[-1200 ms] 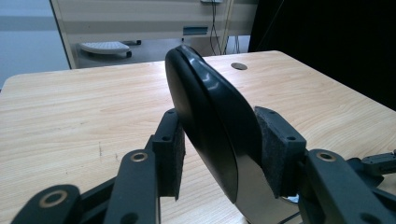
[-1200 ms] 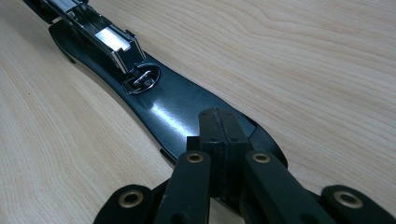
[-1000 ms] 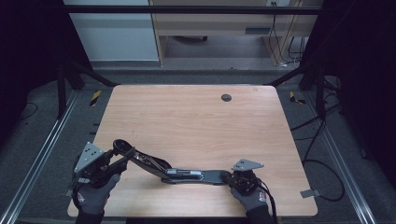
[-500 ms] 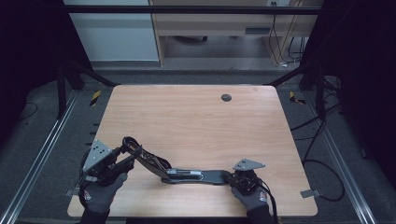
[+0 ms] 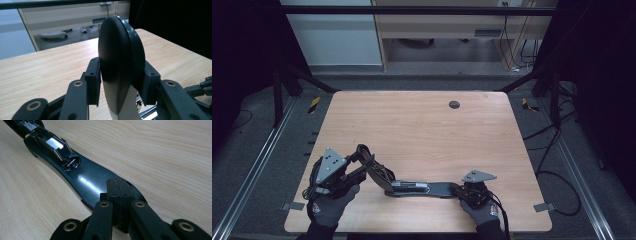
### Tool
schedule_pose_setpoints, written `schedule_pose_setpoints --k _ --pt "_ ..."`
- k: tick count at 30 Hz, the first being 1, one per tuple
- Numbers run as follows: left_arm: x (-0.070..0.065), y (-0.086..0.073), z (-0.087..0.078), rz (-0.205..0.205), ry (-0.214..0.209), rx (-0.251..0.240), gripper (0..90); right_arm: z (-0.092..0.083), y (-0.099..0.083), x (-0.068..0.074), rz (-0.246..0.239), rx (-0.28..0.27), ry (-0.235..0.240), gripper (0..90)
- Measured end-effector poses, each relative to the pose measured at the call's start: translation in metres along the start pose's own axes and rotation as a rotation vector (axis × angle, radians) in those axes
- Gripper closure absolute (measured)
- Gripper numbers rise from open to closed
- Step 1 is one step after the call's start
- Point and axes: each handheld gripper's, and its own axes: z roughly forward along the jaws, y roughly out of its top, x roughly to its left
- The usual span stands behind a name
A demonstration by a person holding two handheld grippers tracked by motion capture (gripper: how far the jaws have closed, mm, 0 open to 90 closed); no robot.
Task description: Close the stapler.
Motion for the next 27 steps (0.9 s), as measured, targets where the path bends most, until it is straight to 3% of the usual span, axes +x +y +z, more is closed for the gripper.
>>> schedule_pose_setpoints --k 21,27 --pt "-0.029 0.012 0.015 0.145 0.023 0.009 58.1 0.000 0.000 0.000 0.003 0.000 0.000 90.0" --pt "-0.038 0.013 0.018 0.162 0.029 0.022 58.1 0.000 -0.001 0.000 0.007 -0.002 0.000 90.0"
